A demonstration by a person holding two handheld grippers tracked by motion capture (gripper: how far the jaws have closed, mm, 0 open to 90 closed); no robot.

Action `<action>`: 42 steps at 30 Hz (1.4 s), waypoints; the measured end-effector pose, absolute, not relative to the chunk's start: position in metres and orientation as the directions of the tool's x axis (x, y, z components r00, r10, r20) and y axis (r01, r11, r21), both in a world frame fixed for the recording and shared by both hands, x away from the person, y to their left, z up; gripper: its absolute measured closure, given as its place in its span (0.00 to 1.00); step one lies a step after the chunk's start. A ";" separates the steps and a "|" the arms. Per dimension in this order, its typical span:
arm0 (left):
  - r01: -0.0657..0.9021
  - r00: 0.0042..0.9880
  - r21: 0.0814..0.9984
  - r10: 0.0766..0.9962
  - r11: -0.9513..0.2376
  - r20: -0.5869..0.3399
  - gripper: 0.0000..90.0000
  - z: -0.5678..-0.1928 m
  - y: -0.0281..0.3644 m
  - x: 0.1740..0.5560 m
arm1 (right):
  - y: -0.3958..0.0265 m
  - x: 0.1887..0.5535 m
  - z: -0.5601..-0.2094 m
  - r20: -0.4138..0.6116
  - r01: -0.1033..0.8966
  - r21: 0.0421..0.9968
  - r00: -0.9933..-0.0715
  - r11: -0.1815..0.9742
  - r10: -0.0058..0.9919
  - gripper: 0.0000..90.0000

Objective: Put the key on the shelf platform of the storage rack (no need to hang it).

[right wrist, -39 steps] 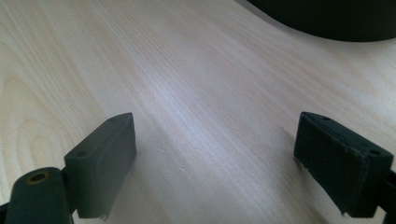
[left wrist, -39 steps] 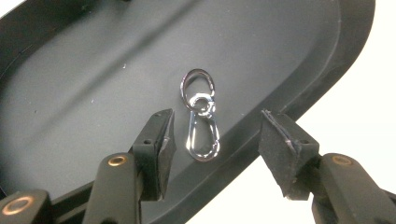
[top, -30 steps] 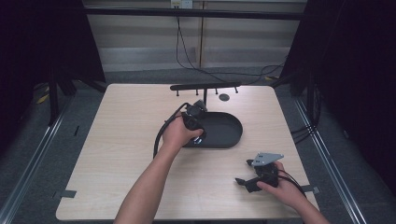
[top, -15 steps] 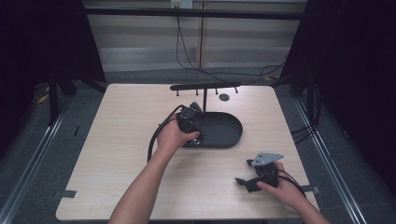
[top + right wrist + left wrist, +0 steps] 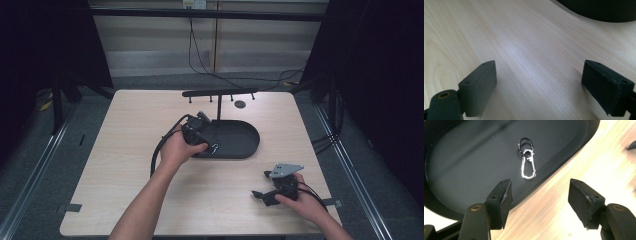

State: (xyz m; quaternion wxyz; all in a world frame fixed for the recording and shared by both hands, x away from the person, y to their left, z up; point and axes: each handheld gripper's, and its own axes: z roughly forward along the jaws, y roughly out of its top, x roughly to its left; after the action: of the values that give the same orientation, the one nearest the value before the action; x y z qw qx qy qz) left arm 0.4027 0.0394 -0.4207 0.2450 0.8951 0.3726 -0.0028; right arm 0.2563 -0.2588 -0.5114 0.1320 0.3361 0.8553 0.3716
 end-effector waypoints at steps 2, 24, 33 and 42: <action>0.670 0.719 0.444 0.668 -0.595 -0.189 0.39 -0.421 0.043 0.401 | -0.259 0.256 -0.511 0.025 0.477 0.724 -0.739 0.497 0.673 0.14; 0.669 0.707 0.499 0.679 -0.551 -0.199 0.36 -0.422 0.097 0.387 | -0.259 0.256 -0.511 0.025 0.477 0.724 -0.739 0.498 0.673 0.14; 0.670 0.699 0.513 0.688 -0.536 -0.194 0.35 -0.425 0.118 0.383 | -0.259 0.256 -0.511 0.025 0.478 0.724 -0.739 0.498 0.673 0.14; 0.672 0.695 0.511 0.694 -0.536 -0.186 0.35 -0.431 0.130 0.378 | -0.259 0.256 -0.511 0.024 0.477 0.724 -0.739 0.498 0.673 0.14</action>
State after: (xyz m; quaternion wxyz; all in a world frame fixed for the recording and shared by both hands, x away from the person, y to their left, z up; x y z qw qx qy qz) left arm 0.3780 0.1305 -0.4311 0.2828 0.8762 0.3899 0.0196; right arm 0.2563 -0.2589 -0.5114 0.1318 0.3362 0.8553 0.3716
